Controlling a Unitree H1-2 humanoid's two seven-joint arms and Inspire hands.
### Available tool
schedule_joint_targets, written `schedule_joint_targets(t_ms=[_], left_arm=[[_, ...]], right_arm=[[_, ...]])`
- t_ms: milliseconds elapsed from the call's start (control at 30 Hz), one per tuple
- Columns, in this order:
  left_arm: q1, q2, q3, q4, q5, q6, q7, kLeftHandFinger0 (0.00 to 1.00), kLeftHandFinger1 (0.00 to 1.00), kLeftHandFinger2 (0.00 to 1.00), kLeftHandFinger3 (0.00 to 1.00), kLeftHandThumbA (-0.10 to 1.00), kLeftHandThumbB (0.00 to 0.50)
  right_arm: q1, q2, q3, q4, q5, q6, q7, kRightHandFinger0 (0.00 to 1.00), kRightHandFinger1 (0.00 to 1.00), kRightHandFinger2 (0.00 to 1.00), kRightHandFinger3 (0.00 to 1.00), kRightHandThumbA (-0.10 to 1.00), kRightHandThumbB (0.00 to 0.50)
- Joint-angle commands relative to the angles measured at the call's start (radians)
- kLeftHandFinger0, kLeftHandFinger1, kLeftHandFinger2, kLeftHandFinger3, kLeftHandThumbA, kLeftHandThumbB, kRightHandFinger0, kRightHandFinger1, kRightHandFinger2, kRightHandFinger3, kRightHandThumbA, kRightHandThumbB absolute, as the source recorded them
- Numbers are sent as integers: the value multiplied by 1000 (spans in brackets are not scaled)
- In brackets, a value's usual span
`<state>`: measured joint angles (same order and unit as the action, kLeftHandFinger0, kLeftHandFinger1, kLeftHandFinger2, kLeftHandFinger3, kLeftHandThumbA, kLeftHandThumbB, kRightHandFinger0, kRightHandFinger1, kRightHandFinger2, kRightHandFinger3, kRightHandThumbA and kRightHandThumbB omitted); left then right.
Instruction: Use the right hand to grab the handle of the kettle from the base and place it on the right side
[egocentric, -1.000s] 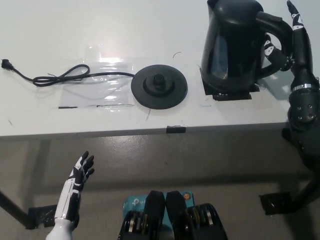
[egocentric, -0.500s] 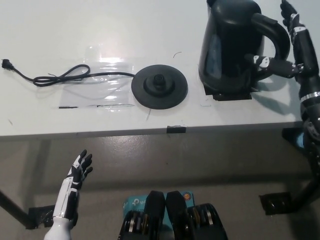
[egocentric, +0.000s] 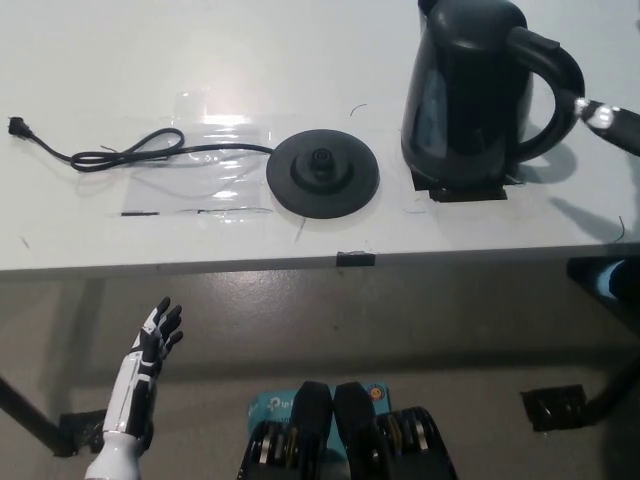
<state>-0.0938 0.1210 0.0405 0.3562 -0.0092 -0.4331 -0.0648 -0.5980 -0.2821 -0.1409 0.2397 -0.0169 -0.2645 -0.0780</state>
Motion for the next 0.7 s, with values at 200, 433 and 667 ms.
schedule_joint_targets(t_ms=[200,433,667], left_arm=[[-35,14,-1,-17,-9,-37,-12,1000,1000,1000,1000,1000,500],[-55,28,-4,-24,-7,-37,-21,1000,1000,1000,1000,1000,500],[-65,38,0,-32,-21,-30,-27,1000,1000,1000,1000,1000,500]], right_arm=[[303,183,89,-402,-368,-198,-131,1000,1000,1000,1000,1000,408],[422,169,248,-243,-362,-205,-162,1000,1000,1000,1000,1000,367],[420,146,290,-66,-293,-205,-148,1000,1000,1000,1000,1000,321]])
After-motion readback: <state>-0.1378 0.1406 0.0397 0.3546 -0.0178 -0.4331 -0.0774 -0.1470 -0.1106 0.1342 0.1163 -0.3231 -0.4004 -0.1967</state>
